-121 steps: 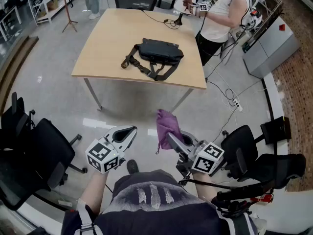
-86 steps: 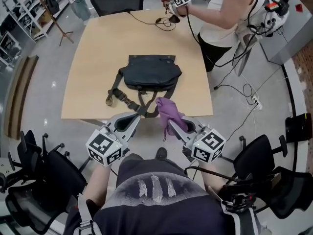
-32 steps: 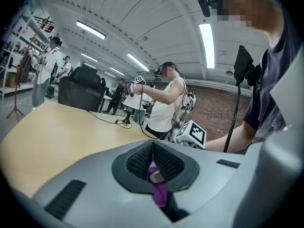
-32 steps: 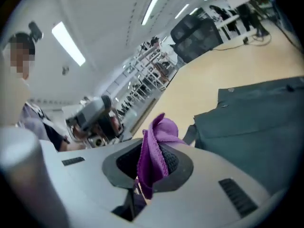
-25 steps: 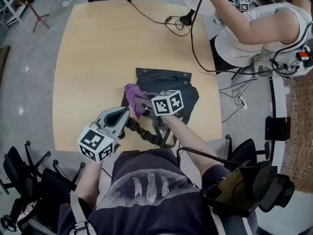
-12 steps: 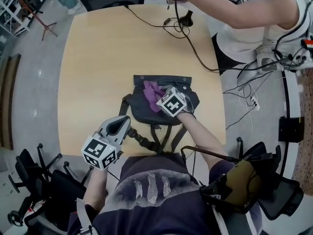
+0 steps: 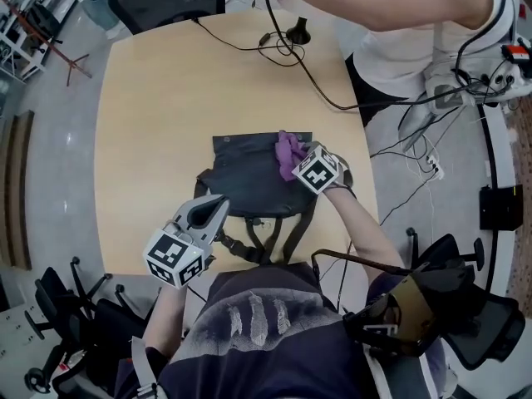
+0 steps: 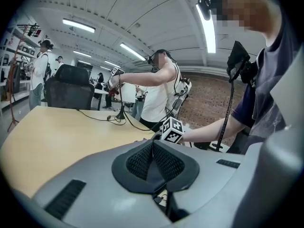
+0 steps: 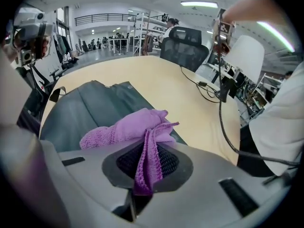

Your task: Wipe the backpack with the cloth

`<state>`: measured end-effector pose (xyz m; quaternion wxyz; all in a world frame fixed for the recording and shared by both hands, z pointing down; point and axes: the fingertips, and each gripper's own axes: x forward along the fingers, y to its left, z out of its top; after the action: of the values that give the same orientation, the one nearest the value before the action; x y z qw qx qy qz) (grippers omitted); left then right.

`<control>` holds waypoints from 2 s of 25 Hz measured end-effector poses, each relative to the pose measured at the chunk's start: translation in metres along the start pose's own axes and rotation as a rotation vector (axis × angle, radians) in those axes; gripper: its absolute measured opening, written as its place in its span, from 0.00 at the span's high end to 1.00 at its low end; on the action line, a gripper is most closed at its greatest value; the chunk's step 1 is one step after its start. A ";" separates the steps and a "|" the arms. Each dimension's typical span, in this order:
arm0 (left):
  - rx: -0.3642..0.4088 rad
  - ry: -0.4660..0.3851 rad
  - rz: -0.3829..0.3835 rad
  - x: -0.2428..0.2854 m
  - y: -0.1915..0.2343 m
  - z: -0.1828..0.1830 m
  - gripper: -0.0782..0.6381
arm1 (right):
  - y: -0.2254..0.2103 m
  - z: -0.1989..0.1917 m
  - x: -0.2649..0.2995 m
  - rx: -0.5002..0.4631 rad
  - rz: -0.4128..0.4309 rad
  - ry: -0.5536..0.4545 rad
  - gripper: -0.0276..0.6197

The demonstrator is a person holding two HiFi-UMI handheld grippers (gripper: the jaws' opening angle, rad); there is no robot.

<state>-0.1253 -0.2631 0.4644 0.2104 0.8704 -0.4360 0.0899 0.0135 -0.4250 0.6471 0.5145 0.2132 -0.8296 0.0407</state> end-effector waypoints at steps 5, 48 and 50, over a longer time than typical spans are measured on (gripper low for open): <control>-0.011 0.012 0.018 -0.006 0.005 -0.006 0.88 | -0.053 -0.042 -0.011 -0.008 -0.100 0.132 0.91; -0.089 -0.050 0.223 -0.099 0.059 -0.027 0.88 | 0.127 0.156 0.086 0.140 0.463 -0.021 0.91; -0.088 -0.045 0.226 -0.098 0.059 -0.028 0.88 | 0.149 0.175 0.076 0.165 0.583 -0.084 0.91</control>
<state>-0.2309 -0.2110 0.4734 0.2273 0.8073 -0.5395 0.0742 -0.2209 -0.3643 0.6540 0.4273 0.0086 -0.8703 0.2448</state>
